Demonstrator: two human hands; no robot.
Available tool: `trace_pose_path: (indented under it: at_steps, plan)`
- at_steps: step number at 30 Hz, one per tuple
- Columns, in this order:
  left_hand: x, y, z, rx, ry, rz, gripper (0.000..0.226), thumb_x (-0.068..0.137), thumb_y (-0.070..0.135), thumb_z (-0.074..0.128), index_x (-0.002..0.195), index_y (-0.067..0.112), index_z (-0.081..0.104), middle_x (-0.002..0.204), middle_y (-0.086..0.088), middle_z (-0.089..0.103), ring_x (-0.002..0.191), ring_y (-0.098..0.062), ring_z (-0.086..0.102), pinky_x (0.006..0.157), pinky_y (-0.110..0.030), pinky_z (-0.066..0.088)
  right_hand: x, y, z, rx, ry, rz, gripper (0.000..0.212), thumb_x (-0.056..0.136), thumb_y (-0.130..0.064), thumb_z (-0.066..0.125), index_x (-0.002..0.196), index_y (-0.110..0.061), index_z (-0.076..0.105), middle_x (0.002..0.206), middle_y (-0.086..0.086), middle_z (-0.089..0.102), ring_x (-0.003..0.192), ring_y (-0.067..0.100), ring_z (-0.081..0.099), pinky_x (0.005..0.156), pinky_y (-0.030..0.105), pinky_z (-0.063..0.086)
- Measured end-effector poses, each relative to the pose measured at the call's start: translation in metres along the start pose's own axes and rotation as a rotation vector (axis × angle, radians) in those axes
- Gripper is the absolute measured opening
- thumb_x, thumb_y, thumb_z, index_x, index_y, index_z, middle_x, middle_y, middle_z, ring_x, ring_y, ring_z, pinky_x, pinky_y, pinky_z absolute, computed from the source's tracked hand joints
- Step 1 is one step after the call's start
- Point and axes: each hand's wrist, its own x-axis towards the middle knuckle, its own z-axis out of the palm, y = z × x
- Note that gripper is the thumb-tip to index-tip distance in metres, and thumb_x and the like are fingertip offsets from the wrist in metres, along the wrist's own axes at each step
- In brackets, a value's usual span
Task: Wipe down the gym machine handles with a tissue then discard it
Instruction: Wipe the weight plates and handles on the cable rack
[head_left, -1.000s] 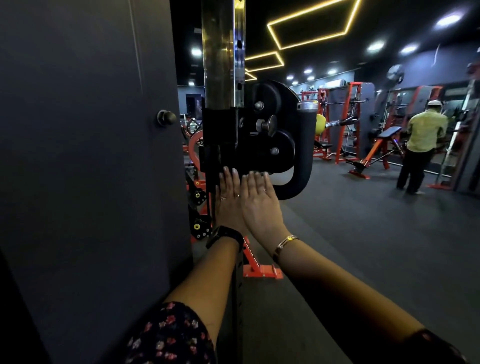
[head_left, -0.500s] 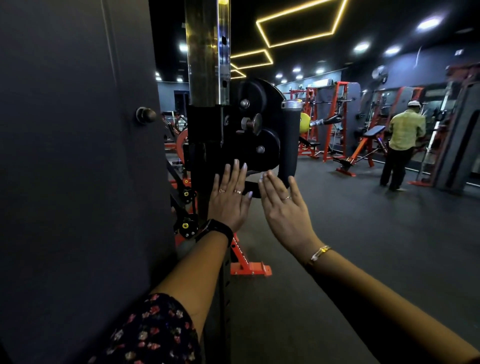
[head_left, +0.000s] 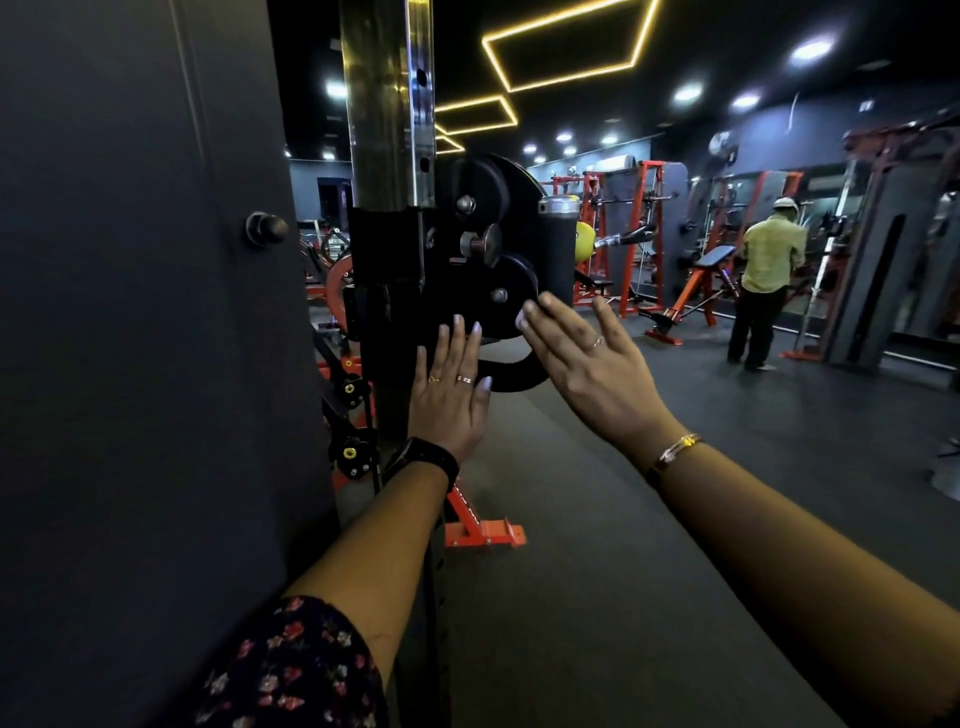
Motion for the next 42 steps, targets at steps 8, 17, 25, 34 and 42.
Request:
trace_pose_path:
  at_steps: [8,17,25,34,42]
  plan:
    - [0.001,-0.001,0.003,-0.039,0.023,0.01,0.055,0.102,0.037,0.015,0.153,0.016,0.01,0.161,-0.005,0.01,0.148,-0.015,0.003,0.12,-0.034,-0.01,-0.025,-0.054,0.001,0.145,-0.104,0.025,0.051,0.094,-0.012,0.028,0.142,-0.004,0.042,0.149,0.014,0.04,0.141,0.027,0.03,0.119,0.044,-0.006]
    - [0.004,0.011,-0.001,-0.039,0.053,0.041,0.057,0.101,0.034,0.022,0.152,0.013,0.008,0.159,-0.004,0.005,0.147,-0.014,-0.001,0.119,-0.034,-0.011,-0.008,0.006,-0.004,0.049,-0.018,-0.06,0.046,0.104,-0.013,0.018,0.146,-0.007,0.037,0.151,0.008,0.038,0.142,0.022,0.023,0.118,0.045,-0.003]
    - [0.009,0.007,0.007,-0.112,0.035,0.116,0.059,0.103,0.044,0.008,0.153,0.012,0.009,0.16,-0.009,0.011,0.148,-0.012,-0.009,0.12,-0.037,0.005,-0.018,-0.029,0.003,0.174,-0.013,0.043,0.049,0.095,-0.009,0.028,0.141,-0.002,0.043,0.15,0.013,0.038,0.141,0.026,0.025,0.118,0.046,-0.001]
    - [0.01,0.007,0.005,-0.108,0.045,0.132,0.06,0.103,0.045,0.01,0.153,0.012,0.006,0.159,-0.006,0.007,0.148,-0.011,-0.01,0.12,-0.036,0.004,-0.008,-0.008,0.013,0.116,0.052,0.133,0.05,0.102,-0.008,0.013,0.148,-0.01,0.033,0.154,0.001,0.031,0.142,0.017,0.021,0.117,0.044,-0.007]
    - [0.013,0.016,0.0,-0.021,0.035,0.259,0.057,0.104,0.04,0.01,0.151,0.008,0.01,0.157,-0.012,0.016,0.149,-0.011,-0.007,0.119,-0.037,0.01,-0.026,-0.027,0.013,0.242,0.054,0.119,0.052,0.097,-0.002,0.019,0.147,-0.006,0.032,0.155,0.007,0.029,0.147,0.021,0.009,0.119,0.044,-0.002]
